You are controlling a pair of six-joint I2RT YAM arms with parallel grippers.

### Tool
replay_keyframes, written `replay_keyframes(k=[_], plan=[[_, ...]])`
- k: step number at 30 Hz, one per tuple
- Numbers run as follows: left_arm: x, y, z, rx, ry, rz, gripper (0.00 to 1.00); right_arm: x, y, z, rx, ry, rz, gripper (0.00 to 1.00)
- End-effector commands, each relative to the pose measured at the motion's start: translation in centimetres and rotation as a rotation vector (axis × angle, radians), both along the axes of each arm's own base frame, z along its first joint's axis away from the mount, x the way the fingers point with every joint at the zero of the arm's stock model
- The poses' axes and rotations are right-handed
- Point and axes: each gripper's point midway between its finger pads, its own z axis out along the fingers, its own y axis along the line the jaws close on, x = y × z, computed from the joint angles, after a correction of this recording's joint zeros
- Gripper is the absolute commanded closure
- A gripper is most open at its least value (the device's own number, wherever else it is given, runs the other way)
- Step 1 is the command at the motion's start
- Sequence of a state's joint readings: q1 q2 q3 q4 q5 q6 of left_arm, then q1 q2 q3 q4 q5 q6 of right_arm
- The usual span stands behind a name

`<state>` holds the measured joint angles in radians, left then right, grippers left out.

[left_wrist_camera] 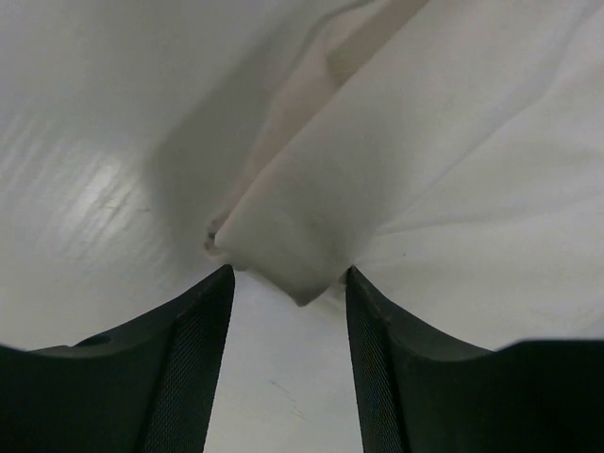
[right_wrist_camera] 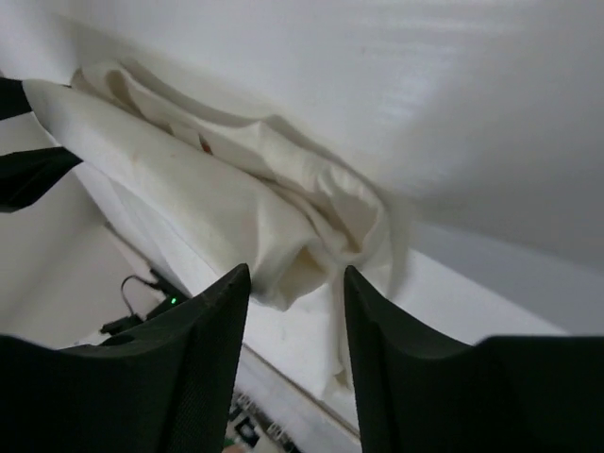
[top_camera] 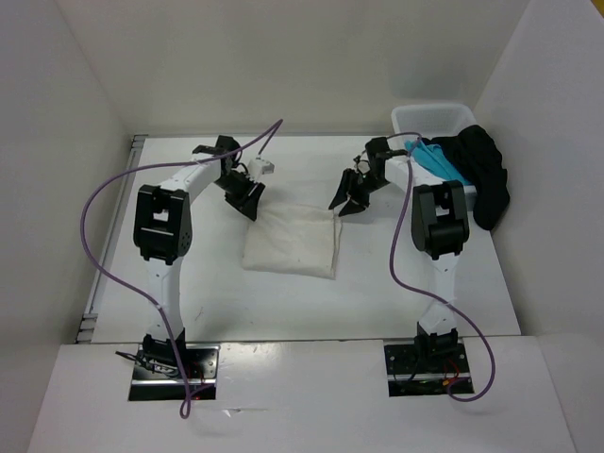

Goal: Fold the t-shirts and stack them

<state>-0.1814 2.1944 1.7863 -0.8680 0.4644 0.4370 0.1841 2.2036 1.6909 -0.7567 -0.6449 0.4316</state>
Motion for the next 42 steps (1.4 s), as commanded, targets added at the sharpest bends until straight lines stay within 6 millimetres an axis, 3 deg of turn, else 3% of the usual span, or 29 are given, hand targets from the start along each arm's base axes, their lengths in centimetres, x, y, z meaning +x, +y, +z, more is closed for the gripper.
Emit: replay_keyframes(k=[1,2,3,4,5,6,7,8,11,13,16,20,24,30,36,39,41,42], plan=[[3.7,1.1,1.1,0.071,-0.123,0.047,0.41,4.7,-1.3,4.5,-0.045,-0.236,-0.058,0.49],[4.7,1.8,2.6,0.08,-0.175,0.078,0.4,4.9,-1.8,5.0,-0.071,-0.264,-0.073,0.49],[5.3,1.7,4.0,0.07,-0.22,0.08,0.38,5.4,-1.8,7.6,-0.088,-0.346,-0.086,0.49],[5.9,2.3,5.3,0.076,-0.257,0.107,0.36,5.1,-2.4,8.0,-0.12,-0.355,-0.112,0.49],[6.8,2.4,8.4,0.069,-0.351,0.118,0.32,5.4,-2.4,8.7,-0.186,-0.41,-0.132,0.52],[6.6,2.6,8.8,0.095,-0.371,0.137,0.31,5.1,-2.2,10.9,-0.194,-0.473,-0.152,0.57],[6.5,2.4,11.2,0.095,-0.431,0.141,0.31,4.8,-1.9,11.6,-0.208,-0.501,-0.153,0.65],[6.3,2.0,12.0,0.098,-0.455,0.135,0.31,4.1,-0.4,11.9,-0.215,-0.519,-0.137,0.84],[3.9,-0.6,11.9,0.089,-0.432,0.047,0.31,1.8,2.3,10.9,-0.21,-0.478,-0.074,1.0],[3.0,-2.2,11.9,0.042,-0.406,0.017,0.34,0.4,4.1,9.2,-0.193,-0.418,-0.048,1.0],[2.2,-3.3,8.4,0.016,-0.322,-0.007,0.4,-0.2,5.0,5.4,-0.185,-0.33,-0.037,1.0],[2.4,-3.9,5.0,0.006,-0.254,-0.012,0.43,0.4,4.5,1.9,-0.219,-0.282,-0.044,1.0],[3.9,-3.4,1.9,0.058,-0.225,0.029,0.44,2.5,3.2,0.0,-0.251,-0.27,-0.084,1.0],[7.0,-0.5,0.5,0.149,-0.235,0.192,0.44,3.8,1.2,-1.1,-0.265,-0.262,-0.14,1.0],[7.8,0.7,0.8,0.163,-0.246,0.252,0.38,4.4,0.8,-1.7,-0.272,-0.272,-0.133,1.0],[8.8,1.5,4.2,0.121,-0.3,0.299,0.35,4.7,0.3,-1.6,-0.28,-0.268,-0.131,1.0],[8.6,1.8,5.6,0.098,-0.313,0.312,0.32,4.9,0.4,0.0,-0.271,-0.306,-0.129,1.0],[8.9,3.2,7.4,0.091,-0.345,0.342,0.32,5.0,0.4,0.8,-0.265,-0.32,-0.131,1.0]])
